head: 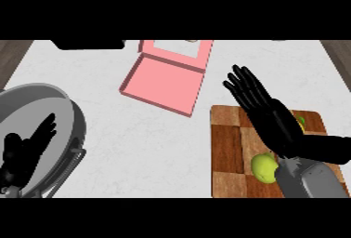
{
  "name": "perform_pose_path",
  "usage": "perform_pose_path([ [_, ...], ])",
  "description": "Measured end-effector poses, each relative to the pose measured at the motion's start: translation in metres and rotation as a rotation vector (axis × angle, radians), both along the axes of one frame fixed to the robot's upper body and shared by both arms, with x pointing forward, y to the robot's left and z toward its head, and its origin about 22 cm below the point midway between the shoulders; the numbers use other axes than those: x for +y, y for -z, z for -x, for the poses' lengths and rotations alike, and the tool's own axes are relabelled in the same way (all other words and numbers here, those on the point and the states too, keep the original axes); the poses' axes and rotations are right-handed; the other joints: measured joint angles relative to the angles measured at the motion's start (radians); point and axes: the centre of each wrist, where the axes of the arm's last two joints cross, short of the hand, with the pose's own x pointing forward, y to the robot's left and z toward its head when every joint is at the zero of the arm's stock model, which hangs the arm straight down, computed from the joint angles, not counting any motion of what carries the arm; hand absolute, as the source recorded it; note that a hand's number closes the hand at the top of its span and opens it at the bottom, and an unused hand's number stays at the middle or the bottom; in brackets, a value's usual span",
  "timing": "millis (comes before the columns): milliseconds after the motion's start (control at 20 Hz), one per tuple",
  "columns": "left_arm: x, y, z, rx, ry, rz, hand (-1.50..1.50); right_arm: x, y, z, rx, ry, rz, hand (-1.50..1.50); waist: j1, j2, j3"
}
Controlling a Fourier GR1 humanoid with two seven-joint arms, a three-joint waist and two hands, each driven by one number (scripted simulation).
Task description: Pick the pear from the cutting board and place it in the cardboard box
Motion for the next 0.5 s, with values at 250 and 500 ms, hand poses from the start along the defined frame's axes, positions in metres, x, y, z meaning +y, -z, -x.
perform_pose_path([
  [250,-0.009,-0.013,-0.007,-0.112,-0.001,-0.039,0.0,-0.057,0.018,-0.014,0.138,0.418,0.037,-1.5,-0.011,-0.003,-0.01],
  [500,-0.015,-0.021,-0.013,-0.201,-0.004,-0.051,0.0,-0.136,0.062,0.004,0.423,0.917,0.311,-1.5,-0.041,0.012,-0.024],
])
